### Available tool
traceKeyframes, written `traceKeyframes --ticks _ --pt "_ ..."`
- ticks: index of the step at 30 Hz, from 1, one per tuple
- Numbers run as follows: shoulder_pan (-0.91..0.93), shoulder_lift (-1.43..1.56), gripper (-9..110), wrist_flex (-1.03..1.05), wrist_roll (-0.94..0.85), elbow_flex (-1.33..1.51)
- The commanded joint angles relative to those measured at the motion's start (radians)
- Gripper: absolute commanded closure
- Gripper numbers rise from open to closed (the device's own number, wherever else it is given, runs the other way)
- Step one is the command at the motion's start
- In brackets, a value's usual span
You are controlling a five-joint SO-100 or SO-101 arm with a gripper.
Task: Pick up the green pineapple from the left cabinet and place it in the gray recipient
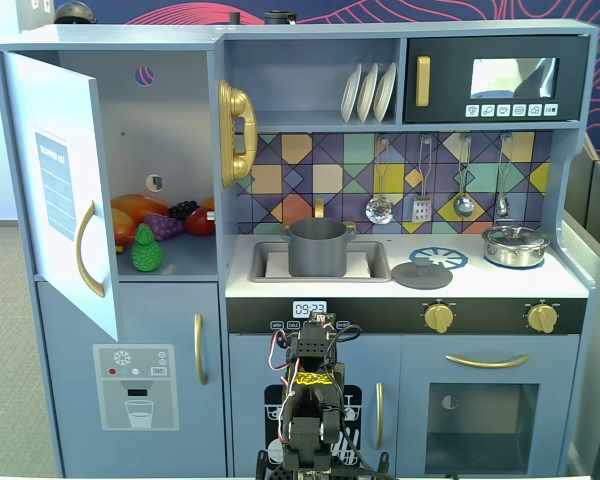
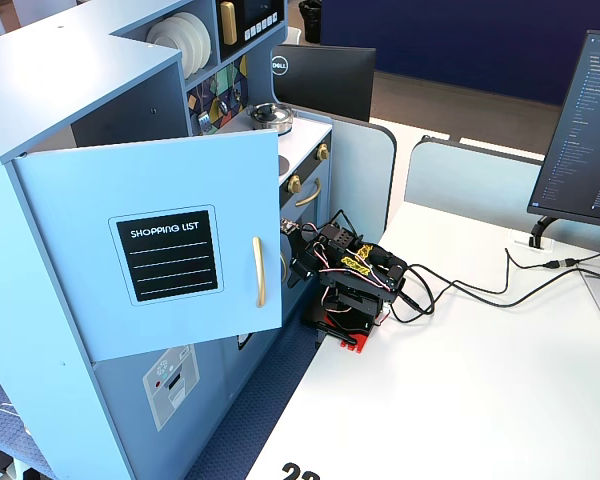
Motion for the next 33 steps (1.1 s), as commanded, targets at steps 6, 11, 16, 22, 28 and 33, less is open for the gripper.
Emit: traceKeyframes --ticks 6,11,16,22,28,33 --pt "-0.005 -0.008 101 0.158 0.04 0.02" --pt "-0.018 -0.008 101 0.158 0.032 0.02" --pt "-0.25 -0.011 101 -0.043 0.104 -0.006" --pt "-0.687 -0.012 101 -0.373 0.209 -0.204" --pt "-0.96 0.005 102 -0.463 0.147 -0.298" --pt "-1.045 0.003 102 -0.746 0.081 -0.318"
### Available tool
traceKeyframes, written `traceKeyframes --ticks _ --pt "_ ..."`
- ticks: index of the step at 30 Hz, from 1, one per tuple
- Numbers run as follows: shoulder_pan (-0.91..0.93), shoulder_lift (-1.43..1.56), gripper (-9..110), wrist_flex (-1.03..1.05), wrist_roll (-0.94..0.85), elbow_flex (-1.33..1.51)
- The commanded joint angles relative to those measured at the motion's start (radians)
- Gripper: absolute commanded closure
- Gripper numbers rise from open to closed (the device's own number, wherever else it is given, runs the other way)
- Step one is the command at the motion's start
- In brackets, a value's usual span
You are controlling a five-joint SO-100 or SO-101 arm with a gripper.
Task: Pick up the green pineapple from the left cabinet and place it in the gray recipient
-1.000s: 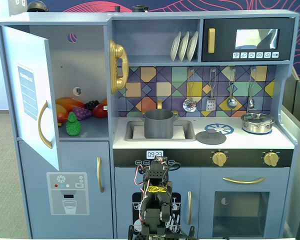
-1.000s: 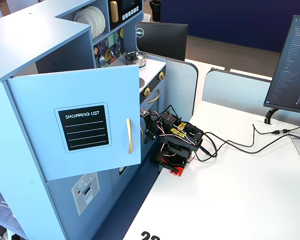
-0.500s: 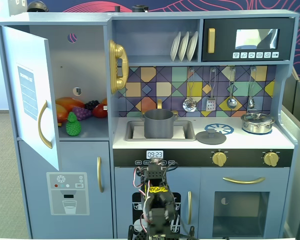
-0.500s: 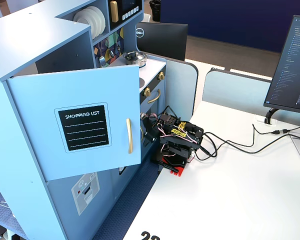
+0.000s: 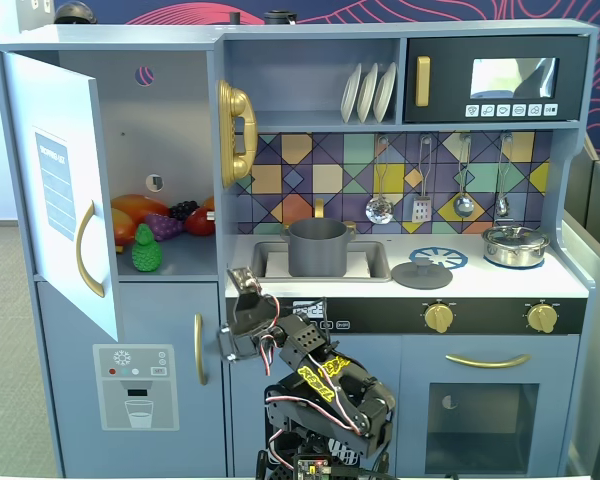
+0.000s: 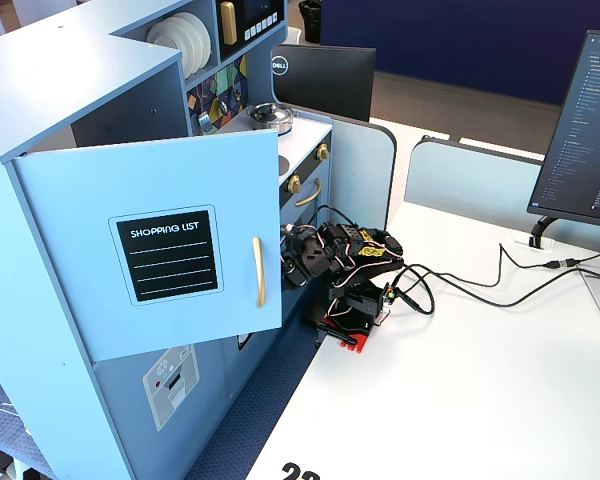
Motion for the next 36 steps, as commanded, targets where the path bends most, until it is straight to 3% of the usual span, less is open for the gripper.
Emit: traceKeyframes --ticks 1,8,13,22,36 --pt "-0.077 -0.009 102 -0.198 -0.046 -0.081" --pt "-0.044 -0.087 102 -0.514 -0.087 -0.061" --pt "0.083 -0.224 101 -0.606 -0.146 -0.117" --pt "0.158 -0.336 65 -0.709 -0.098 -0.219" --pt "0.149 -0.483 64 -0.83 -0.118 -0.264"
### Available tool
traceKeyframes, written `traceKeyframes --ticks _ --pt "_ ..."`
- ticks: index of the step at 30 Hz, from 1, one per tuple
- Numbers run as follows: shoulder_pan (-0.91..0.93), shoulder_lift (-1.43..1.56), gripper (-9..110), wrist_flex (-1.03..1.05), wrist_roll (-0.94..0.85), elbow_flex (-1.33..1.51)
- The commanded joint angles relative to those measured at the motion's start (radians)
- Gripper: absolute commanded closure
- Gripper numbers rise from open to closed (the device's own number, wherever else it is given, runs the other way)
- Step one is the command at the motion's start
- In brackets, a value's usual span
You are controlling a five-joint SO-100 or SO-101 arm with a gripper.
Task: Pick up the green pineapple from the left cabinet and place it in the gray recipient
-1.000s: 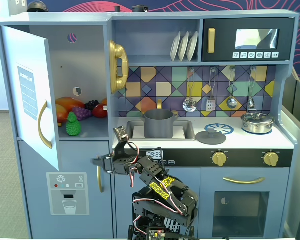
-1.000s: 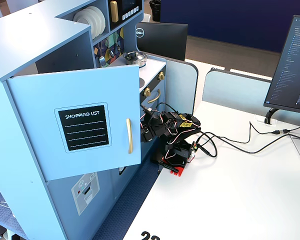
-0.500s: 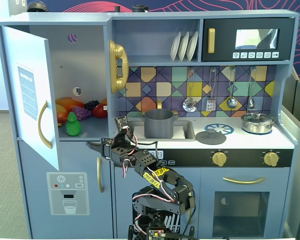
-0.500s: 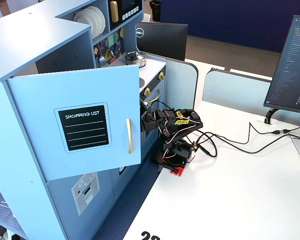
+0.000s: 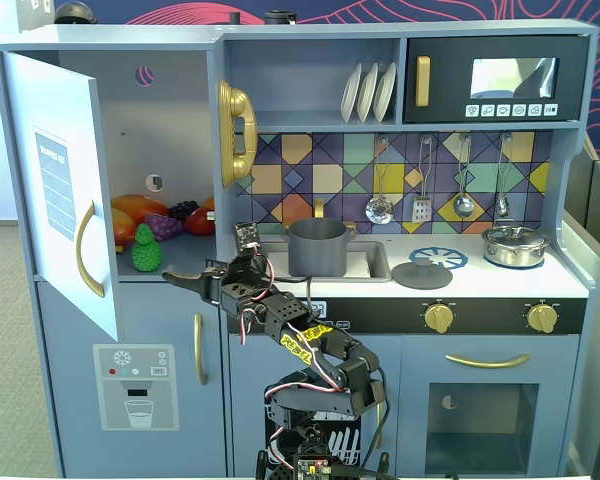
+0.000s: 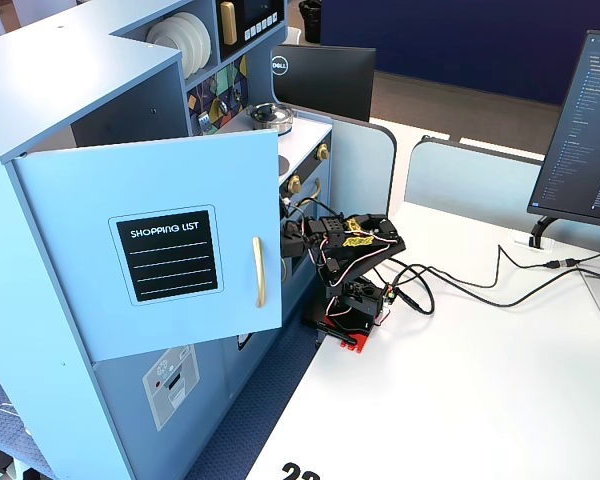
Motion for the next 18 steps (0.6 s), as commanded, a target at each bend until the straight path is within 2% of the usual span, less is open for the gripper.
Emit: traceKeyframes --ticks 1,8,18 --pt "-0.012 -0.071 64 -0.067 -0.009 -0.092" --pt "-0.035 -0.21 62 -0.118 -0.021 -0.184" --pt "-0.063 -0.347 52 -0.16 -0.06 -0.281"
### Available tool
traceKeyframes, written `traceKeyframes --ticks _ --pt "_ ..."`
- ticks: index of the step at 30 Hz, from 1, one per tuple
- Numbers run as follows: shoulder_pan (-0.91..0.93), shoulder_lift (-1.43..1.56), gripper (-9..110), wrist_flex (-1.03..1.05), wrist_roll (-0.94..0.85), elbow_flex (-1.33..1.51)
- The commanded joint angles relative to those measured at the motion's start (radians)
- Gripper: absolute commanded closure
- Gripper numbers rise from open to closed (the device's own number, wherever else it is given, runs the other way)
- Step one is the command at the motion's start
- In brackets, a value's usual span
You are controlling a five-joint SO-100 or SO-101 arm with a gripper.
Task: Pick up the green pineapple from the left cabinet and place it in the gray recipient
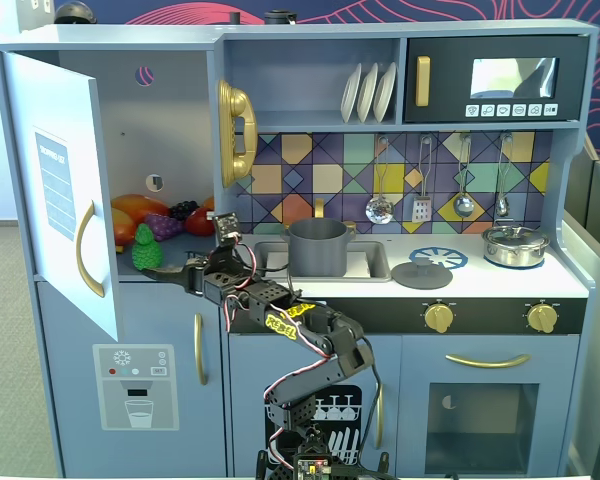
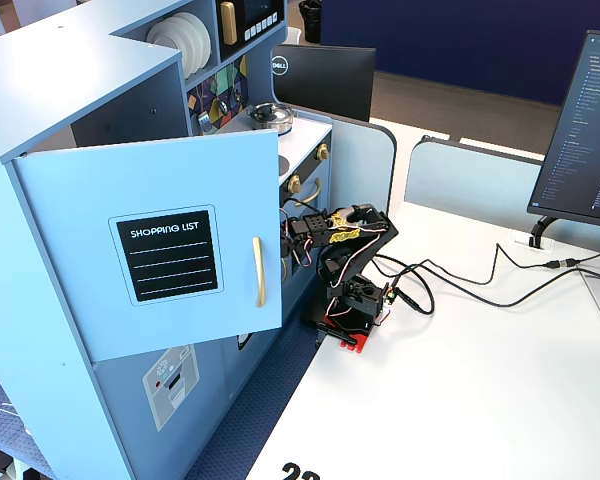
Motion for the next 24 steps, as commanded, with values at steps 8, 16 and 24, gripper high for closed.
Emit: traceKeyframes --ticks 8,16,24 --pt "-0.006 -0.169 53 -0.086 -0.037 -0.175" --pt "-0.003 -0.273 51 -0.109 -0.034 -0.275" --pt "0.002 -0.357 50 -0.12 -0.044 -0.333"
